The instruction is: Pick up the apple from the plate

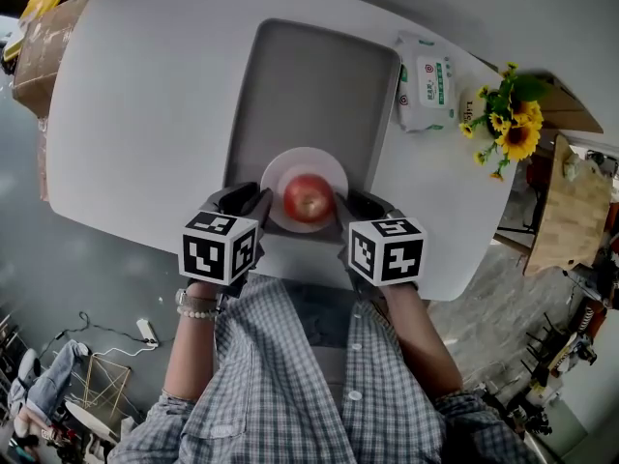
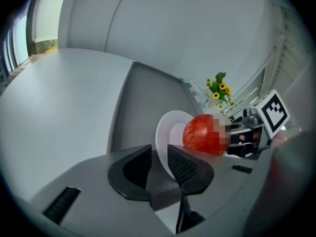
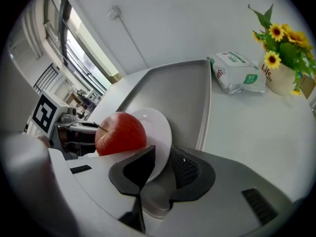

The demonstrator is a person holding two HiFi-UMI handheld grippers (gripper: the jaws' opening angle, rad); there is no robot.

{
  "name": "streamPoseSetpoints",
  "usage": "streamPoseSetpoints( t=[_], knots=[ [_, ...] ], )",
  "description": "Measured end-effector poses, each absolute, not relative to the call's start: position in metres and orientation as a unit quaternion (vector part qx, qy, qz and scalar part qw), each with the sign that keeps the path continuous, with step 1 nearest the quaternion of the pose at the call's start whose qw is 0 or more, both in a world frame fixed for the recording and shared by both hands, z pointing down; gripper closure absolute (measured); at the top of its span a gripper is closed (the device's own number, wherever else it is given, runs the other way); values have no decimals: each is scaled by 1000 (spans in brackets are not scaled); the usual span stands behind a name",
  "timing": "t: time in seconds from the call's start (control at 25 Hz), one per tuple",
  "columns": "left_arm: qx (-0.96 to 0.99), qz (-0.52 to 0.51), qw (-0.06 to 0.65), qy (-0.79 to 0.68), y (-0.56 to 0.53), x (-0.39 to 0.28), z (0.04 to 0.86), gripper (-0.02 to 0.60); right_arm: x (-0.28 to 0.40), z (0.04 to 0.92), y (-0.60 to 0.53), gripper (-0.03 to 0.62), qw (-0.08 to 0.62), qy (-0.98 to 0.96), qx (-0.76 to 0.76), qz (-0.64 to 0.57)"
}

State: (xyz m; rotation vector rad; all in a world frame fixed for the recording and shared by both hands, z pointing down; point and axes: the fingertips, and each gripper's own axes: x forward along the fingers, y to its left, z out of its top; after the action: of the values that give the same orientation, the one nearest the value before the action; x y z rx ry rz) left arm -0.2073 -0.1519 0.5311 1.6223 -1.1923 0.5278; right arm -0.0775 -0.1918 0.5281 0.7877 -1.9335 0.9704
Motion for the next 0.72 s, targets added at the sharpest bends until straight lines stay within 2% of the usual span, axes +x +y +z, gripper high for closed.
streamPoseSetpoints(
  t=[0.72],
  knots=[
    [605, 200, 565, -524, -153, -211, 538, 508, -79, 530, -183, 514, 359, -728, 331, 481]
  ],
)
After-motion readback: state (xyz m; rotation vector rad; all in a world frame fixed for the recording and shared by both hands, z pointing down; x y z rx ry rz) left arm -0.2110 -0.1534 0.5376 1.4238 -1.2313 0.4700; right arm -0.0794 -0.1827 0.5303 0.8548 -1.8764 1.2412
